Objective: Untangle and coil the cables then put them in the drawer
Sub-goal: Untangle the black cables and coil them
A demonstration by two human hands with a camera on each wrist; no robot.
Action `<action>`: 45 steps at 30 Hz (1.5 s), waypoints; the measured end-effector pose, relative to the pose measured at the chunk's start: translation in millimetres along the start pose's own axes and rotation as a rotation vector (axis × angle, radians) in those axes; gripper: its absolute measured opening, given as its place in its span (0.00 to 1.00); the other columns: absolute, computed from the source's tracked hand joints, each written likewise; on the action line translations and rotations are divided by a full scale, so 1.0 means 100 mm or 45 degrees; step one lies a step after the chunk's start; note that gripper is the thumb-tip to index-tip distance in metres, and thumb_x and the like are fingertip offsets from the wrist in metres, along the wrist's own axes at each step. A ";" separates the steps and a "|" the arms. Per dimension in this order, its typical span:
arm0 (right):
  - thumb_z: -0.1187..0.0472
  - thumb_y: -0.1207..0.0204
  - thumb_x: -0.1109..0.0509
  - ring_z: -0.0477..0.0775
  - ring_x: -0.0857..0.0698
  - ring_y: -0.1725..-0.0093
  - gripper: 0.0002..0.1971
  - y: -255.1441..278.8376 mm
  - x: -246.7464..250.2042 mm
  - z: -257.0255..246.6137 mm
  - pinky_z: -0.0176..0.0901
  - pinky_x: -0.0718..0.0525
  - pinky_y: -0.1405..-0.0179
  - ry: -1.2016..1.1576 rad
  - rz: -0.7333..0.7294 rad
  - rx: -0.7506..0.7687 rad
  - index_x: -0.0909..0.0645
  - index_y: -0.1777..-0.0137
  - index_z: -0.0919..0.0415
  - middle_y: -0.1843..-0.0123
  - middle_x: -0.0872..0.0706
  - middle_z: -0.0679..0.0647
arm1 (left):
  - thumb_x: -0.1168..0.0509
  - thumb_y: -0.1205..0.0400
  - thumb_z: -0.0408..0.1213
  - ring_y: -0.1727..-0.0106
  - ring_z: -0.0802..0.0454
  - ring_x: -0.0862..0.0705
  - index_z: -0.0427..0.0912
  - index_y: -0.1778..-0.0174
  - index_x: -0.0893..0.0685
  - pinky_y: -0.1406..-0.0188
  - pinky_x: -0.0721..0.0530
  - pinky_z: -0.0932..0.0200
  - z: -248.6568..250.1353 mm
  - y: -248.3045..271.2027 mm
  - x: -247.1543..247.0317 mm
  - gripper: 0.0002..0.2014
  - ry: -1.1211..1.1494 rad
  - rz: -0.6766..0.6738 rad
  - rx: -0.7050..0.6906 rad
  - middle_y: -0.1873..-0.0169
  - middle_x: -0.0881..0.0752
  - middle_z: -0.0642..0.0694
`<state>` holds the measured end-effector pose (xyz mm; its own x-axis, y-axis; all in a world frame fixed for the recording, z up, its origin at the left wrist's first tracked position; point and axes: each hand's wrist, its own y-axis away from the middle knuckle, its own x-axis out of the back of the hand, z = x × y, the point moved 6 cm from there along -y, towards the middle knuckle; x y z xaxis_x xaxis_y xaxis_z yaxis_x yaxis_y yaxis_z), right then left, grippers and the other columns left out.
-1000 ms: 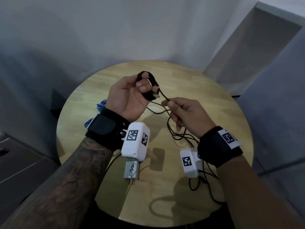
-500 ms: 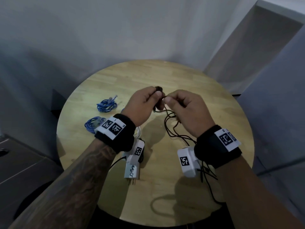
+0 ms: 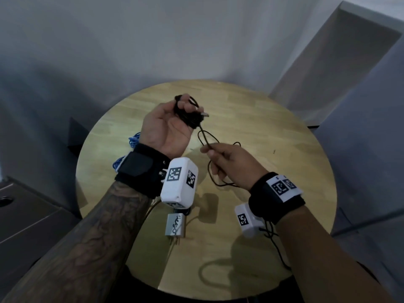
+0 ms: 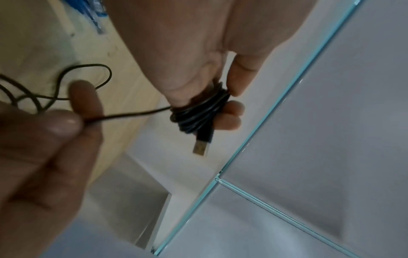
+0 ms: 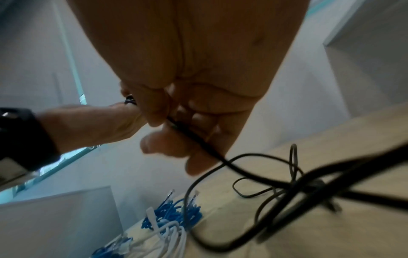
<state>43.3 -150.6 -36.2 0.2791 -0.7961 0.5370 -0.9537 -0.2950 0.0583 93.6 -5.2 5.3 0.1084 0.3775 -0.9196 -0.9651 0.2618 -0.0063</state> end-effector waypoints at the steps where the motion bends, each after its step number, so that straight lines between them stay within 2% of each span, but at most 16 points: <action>1: 0.54 0.11 0.40 0.50 0.18 0.69 0.12 0.02 -0.06 0.03 0.53 0.15 0.61 0.038 -0.085 -0.040 0.15 0.40 0.53 0.69 0.15 0.48 | 0.50 0.14 0.32 0.64 0.50 0.19 0.32 0.51 0.22 0.43 0.17 0.51 0.06 -0.03 0.04 0.12 -0.013 0.037 -0.087 0.67 0.21 0.45; 4: 0.52 0.12 0.39 0.49 0.19 0.71 0.14 0.06 -0.14 0.05 0.49 0.17 0.62 0.145 -0.205 -0.095 0.14 0.45 0.56 0.70 0.16 0.50 | 0.49 0.12 0.29 0.63 0.48 0.18 0.33 0.53 0.22 0.47 0.18 0.51 0.21 -0.09 0.15 0.10 -0.253 0.113 -0.332 0.65 0.20 0.44; 7: 0.51 0.13 0.37 0.50 0.15 0.63 0.14 0.03 0.00 -0.07 0.47 0.16 0.57 0.189 0.041 0.056 0.12 0.44 0.55 0.60 0.11 0.50 | 0.43 0.13 0.28 0.63 0.48 0.16 0.34 0.52 0.17 0.50 0.15 0.48 0.27 -0.08 0.20 0.09 -1.048 0.206 -0.573 0.68 0.15 0.45; 9: 0.52 0.14 0.35 0.52 0.13 0.55 0.11 0.02 0.13 -0.19 0.50 0.16 0.52 0.145 0.247 0.177 0.12 0.45 0.53 0.55 0.09 0.51 | 0.41 0.14 0.29 0.63 0.52 0.16 0.34 0.50 0.17 0.53 0.16 0.51 0.13 -0.04 0.13 0.08 -1.618 0.112 -0.553 0.68 0.14 0.46; 12: 0.57 0.16 0.33 0.49 0.13 0.56 0.08 0.05 0.28 -0.32 0.50 0.15 0.54 0.067 0.452 0.296 0.12 0.49 0.56 0.58 0.10 0.50 | 0.42 0.13 0.33 0.63 0.57 0.18 0.36 0.52 0.17 0.57 0.21 0.62 -0.12 0.04 0.03 0.10 -1.971 -0.096 -0.374 0.64 0.15 0.49; 17: 0.65 0.21 0.26 0.41 0.15 0.65 0.02 0.11 0.45 -0.36 0.36 0.17 0.60 -0.099 0.607 0.369 0.14 0.54 0.61 0.66 0.13 0.44 | 0.49 0.13 0.36 0.68 0.49 0.21 0.35 0.64 0.22 0.63 0.24 0.62 -0.37 0.13 -0.09 0.17 -1.833 -0.319 -0.110 0.71 0.18 0.41; 20: 0.64 0.20 0.27 0.51 0.13 0.58 0.02 0.09 0.48 -0.33 0.45 0.14 0.54 -0.081 0.624 0.404 0.14 0.50 0.60 0.57 0.13 0.54 | 0.48 0.12 0.29 0.72 0.49 0.24 0.34 0.64 0.23 0.68 0.25 0.64 -0.39 0.13 -0.08 0.16 -1.696 -0.294 0.082 0.73 0.24 0.38; 22: 0.65 0.18 0.30 0.46 0.13 0.53 0.05 0.08 0.51 -0.29 0.37 0.17 0.50 -0.053 0.671 0.421 0.13 0.46 0.60 0.53 0.13 0.54 | 0.49 0.11 0.31 0.74 0.48 0.28 0.31 0.60 0.21 0.65 0.22 0.58 -0.42 0.14 -0.08 0.16 -1.575 -0.300 0.206 0.75 0.29 0.42; 25: 0.62 0.14 0.34 0.38 0.16 0.53 0.10 0.03 0.49 -0.19 0.29 0.22 0.50 0.017 0.674 0.374 0.13 0.41 0.59 0.53 0.12 0.49 | 0.53 0.10 0.36 0.76 0.51 0.32 0.33 0.57 0.22 0.62 0.19 0.54 -0.41 0.16 -0.09 0.18 -1.096 -0.223 0.315 0.78 0.32 0.49; 27: 0.62 0.13 0.37 0.35 0.18 0.63 0.12 -0.03 0.38 -0.09 0.28 0.23 0.59 -0.001 0.540 0.280 0.14 0.37 0.59 0.60 0.14 0.46 | 0.55 0.10 0.38 0.75 0.53 0.31 0.34 0.55 0.23 0.59 0.18 0.55 -0.37 0.14 -0.11 0.18 -0.702 -0.176 0.284 0.77 0.32 0.51; 30: 0.57 0.12 0.38 0.41 0.20 0.71 0.11 -0.08 0.22 0.09 0.41 0.20 0.65 0.126 0.324 0.120 0.14 0.40 0.53 0.68 0.17 0.45 | 0.55 0.10 0.38 0.73 0.54 0.26 0.33 0.53 0.23 0.52 0.18 0.54 -0.24 0.04 -0.07 0.18 -0.311 -0.087 0.126 0.76 0.28 0.51; 34: 0.51 0.14 0.37 0.58 0.13 0.65 0.10 -0.04 0.12 0.22 0.62 0.12 0.57 0.250 0.085 -0.050 0.14 0.46 0.49 0.69 0.13 0.50 | 0.51 0.12 0.33 0.69 0.52 0.20 0.30 0.48 0.22 0.42 0.19 0.51 -0.01 -0.07 0.11 0.14 -0.091 0.100 -0.064 0.71 0.23 0.47; 37: 0.51 0.15 0.35 0.52 0.12 0.63 0.10 0.00 0.09 0.12 0.58 0.11 0.55 0.362 0.009 -0.033 0.13 0.45 0.49 0.64 0.11 0.49 | 0.50 0.11 0.29 0.63 0.49 0.20 0.30 0.47 0.22 0.44 0.18 0.53 -0.02 -0.08 0.16 0.11 -0.270 0.174 -0.200 0.66 0.22 0.44; 40: 0.54 0.17 0.32 0.44 0.12 0.61 0.09 0.06 0.09 0.00 0.49 0.11 0.54 0.354 -0.029 0.020 0.11 0.44 0.51 0.58 0.10 0.43 | 0.44 0.12 0.28 0.60 0.49 0.16 0.34 0.50 0.18 0.46 0.14 0.49 -0.01 -0.05 0.15 0.09 -1.001 0.164 -0.453 0.64 0.17 0.43; 42: 0.55 0.17 0.31 0.40 0.14 0.62 0.09 0.09 0.19 -0.12 0.42 0.15 0.58 0.322 0.108 0.128 0.10 0.46 0.52 0.60 0.11 0.42 | 0.42 0.14 0.29 0.58 0.50 0.15 0.37 0.49 0.17 0.45 0.16 0.47 -0.11 -0.04 0.12 0.08 -1.588 0.038 -0.483 0.63 0.14 0.44; 45: 0.57 0.18 0.30 0.41 0.13 0.59 0.07 0.11 0.45 -0.22 0.42 0.16 0.57 0.196 0.453 0.278 0.09 0.50 0.51 0.59 0.09 0.42 | 0.42 0.15 0.37 0.58 0.53 0.16 0.35 0.49 0.17 0.51 0.17 0.55 -0.36 0.04 0.04 0.11 -1.942 -0.264 -0.300 0.60 0.13 0.44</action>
<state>42.6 -178.7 7.0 -0.0976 -0.7851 0.6116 -0.9368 -0.1349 -0.3227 81.0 -34.7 -12.9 0.2293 0.9048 0.3589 -0.9016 0.3363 -0.2719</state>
